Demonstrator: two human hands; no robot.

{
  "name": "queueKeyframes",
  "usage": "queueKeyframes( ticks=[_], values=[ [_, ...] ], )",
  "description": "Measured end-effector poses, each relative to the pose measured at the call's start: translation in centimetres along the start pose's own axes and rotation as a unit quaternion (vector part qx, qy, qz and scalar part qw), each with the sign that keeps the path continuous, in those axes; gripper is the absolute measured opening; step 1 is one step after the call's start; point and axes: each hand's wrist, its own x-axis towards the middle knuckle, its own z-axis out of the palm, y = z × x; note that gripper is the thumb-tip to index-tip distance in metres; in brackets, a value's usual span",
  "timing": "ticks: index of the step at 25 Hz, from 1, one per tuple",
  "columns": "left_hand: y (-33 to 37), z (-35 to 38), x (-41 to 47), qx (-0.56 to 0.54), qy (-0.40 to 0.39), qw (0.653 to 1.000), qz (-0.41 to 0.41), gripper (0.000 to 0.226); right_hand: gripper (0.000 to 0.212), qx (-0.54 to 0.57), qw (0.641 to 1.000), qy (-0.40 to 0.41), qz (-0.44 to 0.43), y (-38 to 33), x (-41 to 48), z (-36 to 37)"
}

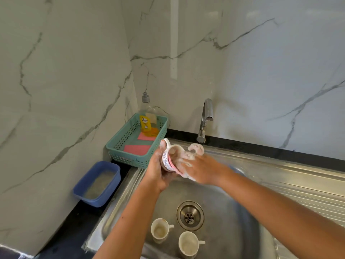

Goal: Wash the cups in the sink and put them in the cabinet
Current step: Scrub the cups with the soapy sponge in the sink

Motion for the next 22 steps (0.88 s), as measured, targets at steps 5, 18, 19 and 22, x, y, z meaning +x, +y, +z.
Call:
queueKeyframes(
  ticks=[5,18,19,22],
  values=[
    [0.8,0.2,-0.2,-0.060,0.005,0.998,-0.023,0.056,0.016,0.047,0.993,-0.074,0.076,-0.9,1.7,-3.6],
    [-0.5,0.1,0.4,-0.032,0.076,0.996,-0.038,0.037,0.049,0.213,0.910,-0.285,0.212,-4.7,2.4,-4.0],
    [-0.3,0.0,0.3,-0.028,0.069,0.997,-0.035,0.037,0.055,0.183,0.921,-0.266,0.216,-5.1,2.4,-3.8],
    [0.2,0.1,-0.1,-0.026,0.062,0.997,-0.026,0.040,0.059,0.067,0.953,-0.175,0.240,-6.7,2.1,-2.5]
  ],
)
